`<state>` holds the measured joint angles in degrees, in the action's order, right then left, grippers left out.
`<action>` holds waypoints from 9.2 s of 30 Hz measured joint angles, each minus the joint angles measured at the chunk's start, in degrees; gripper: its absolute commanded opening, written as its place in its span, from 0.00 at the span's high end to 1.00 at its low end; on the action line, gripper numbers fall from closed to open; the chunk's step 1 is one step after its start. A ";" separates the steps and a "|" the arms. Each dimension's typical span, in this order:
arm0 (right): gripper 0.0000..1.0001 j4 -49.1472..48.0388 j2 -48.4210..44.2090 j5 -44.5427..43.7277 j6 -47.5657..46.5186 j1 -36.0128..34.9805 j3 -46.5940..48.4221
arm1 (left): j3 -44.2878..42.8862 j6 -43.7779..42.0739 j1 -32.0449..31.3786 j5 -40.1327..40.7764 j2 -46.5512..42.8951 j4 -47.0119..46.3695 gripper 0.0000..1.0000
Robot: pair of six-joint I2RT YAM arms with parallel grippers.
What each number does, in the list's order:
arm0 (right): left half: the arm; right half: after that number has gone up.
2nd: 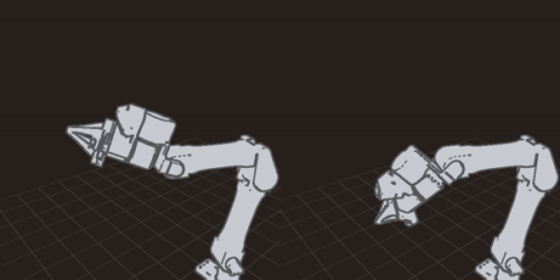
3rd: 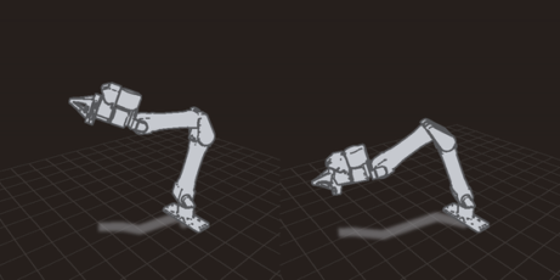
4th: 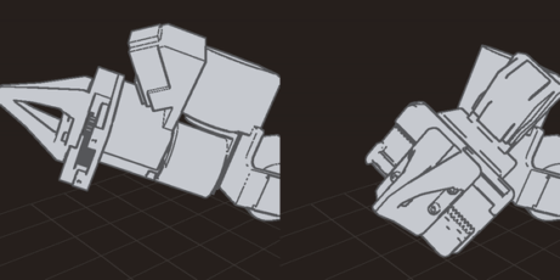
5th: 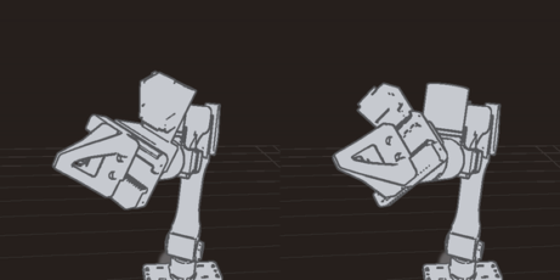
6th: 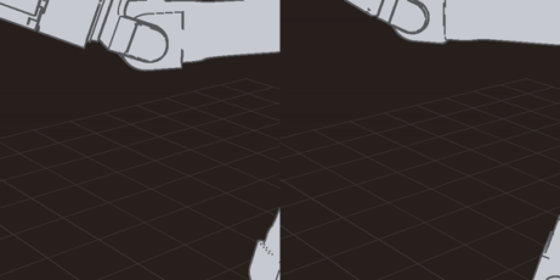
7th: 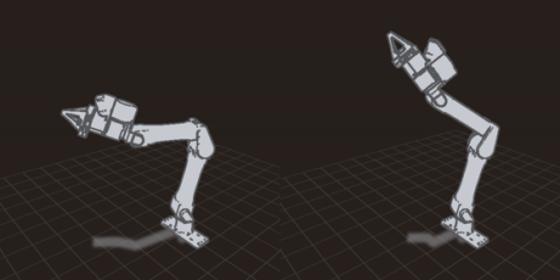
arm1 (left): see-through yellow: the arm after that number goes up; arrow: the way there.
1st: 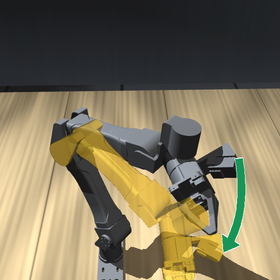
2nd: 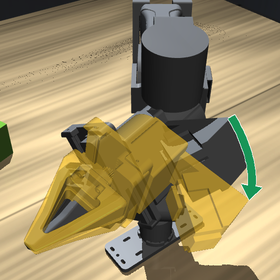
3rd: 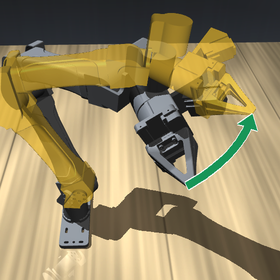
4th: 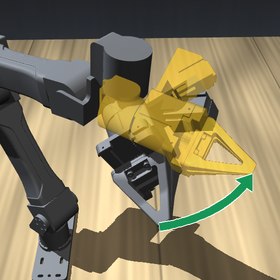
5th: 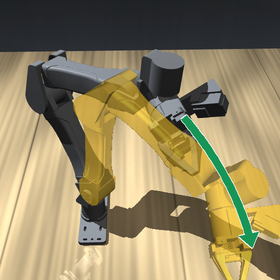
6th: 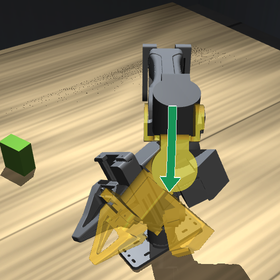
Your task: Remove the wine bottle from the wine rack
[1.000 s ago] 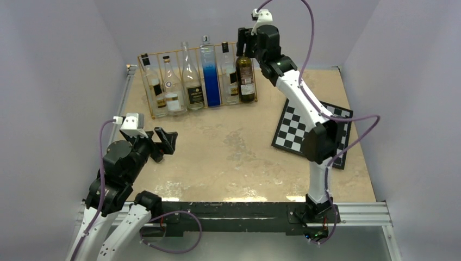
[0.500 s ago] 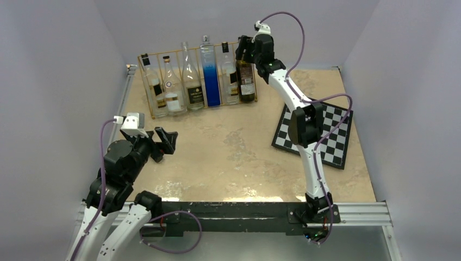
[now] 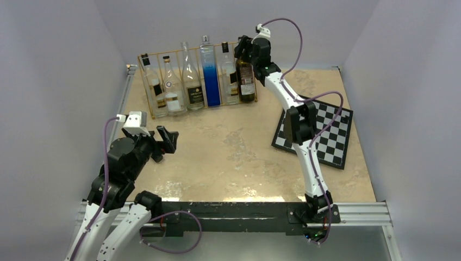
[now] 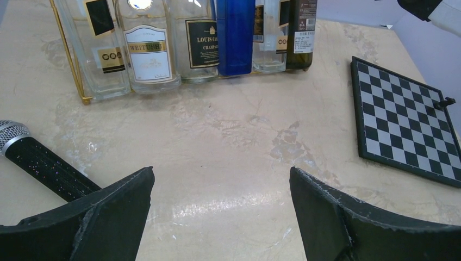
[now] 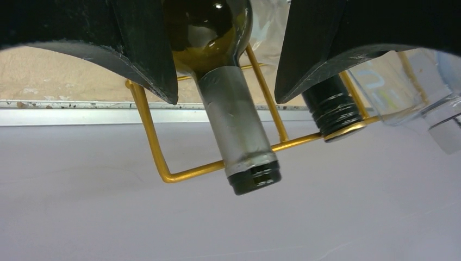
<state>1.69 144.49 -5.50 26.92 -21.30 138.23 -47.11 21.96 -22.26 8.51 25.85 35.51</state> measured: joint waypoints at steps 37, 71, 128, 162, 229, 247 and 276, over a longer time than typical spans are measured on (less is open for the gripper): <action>0.46 -5.55 3.21 -1.46 8.17 0.96 1.36 | 0.02 -0.02 0.00 1.25 1.09 0.02 0.02; 1.00 -19.15 -14.43 3.65 -13.25 1.38 -23.43 | 0.02 -0.04 0.00 2.40 1.09 0.00 0.02; 1.00 -32.13 -82.14 15.06 -29.22 -8.70 -102.29 | 0.11 -0.48 0.00 1.05 1.27 0.00 0.02; 0.02 0.22 -101.44 9.01 -15.93 -8.81 -86.79 | 0.11 -0.44 0.00 2.05 1.92 -0.07 0.03; 0.02 16.11 -119.10 12.07 -3.91 -8.81 -93.96 | -75.43 -8.11 26.08 7.98 100.06 -3.26 0.82; 0.03 13.64 -117.94 10.97 -4.24 -8.81 -93.96 | -49.40 -13.16 24.98 4.46 75.12 -13.79 1.00; 0.02 15.04 -122.55 7.98 -7.63 -8.81 -93.94 | -11.32 -11.61 15.39 1.66 32.44 -14.99 1.00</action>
<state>16.73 21.93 2.48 19.29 -30.11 44.29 -58.43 10.35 -6.87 10.17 58.28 20.51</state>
